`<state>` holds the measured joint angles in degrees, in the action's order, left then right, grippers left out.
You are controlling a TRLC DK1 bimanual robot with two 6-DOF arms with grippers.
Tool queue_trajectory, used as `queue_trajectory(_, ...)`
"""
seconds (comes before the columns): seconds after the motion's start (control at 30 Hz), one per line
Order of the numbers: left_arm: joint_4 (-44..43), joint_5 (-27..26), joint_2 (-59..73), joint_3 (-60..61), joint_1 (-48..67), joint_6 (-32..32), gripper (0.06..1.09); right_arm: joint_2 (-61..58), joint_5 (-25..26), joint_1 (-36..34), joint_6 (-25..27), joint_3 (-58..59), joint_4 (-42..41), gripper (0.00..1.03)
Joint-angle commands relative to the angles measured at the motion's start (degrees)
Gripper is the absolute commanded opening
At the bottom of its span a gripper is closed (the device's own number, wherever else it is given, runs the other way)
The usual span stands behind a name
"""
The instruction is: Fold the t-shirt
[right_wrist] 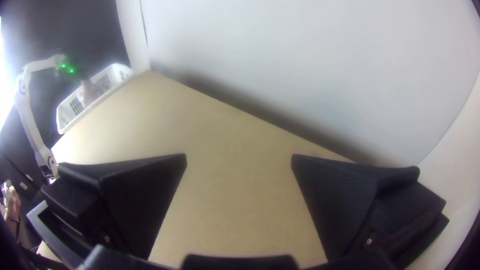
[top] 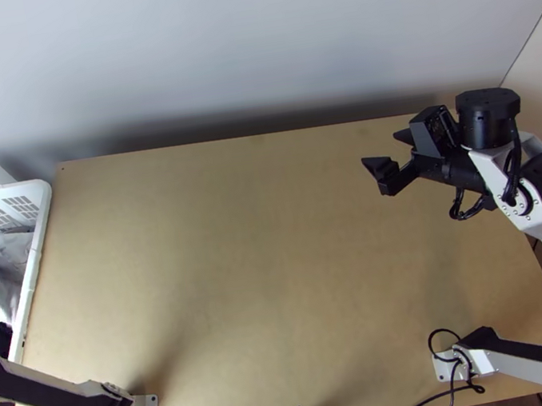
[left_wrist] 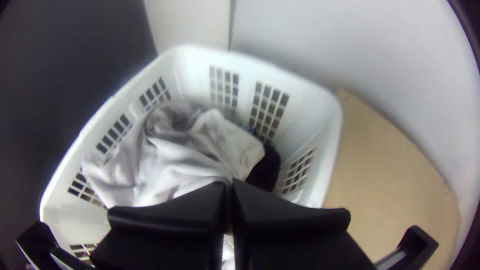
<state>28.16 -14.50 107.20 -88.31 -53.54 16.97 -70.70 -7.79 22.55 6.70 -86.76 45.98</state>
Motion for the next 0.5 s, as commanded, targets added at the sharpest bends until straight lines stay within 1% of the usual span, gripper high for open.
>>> queue_trajectory(0.0, -0.3, -3.87, -19.31, 2.44, 9.07, -0.27, 0.1, 0.21, -0.03, -0.05, -0.2, 0.45, -0.1, 0.98)
queue_trajectory(0.13, -0.04, -3.95, -24.76, 1.48, 14.87, -2.03, 0.1, 0.65, -0.03, -0.05, -0.2, 1.33, -0.1, 0.98)
queue_trajectory(0.27, 0.58, -3.95, -30.21, 1.21, 21.46, -2.47, 0.1, 1.7, -0.03, -0.22, -0.02, 3.09, -0.19, 0.98)
queue_trajectory(0.47, 1.1, -3.87, -39.35, 3.67, 36.84, -3.44, 0.1, 2.67, -0.03, 0.57, -0.11, 6.78, -2.38, 0.98)
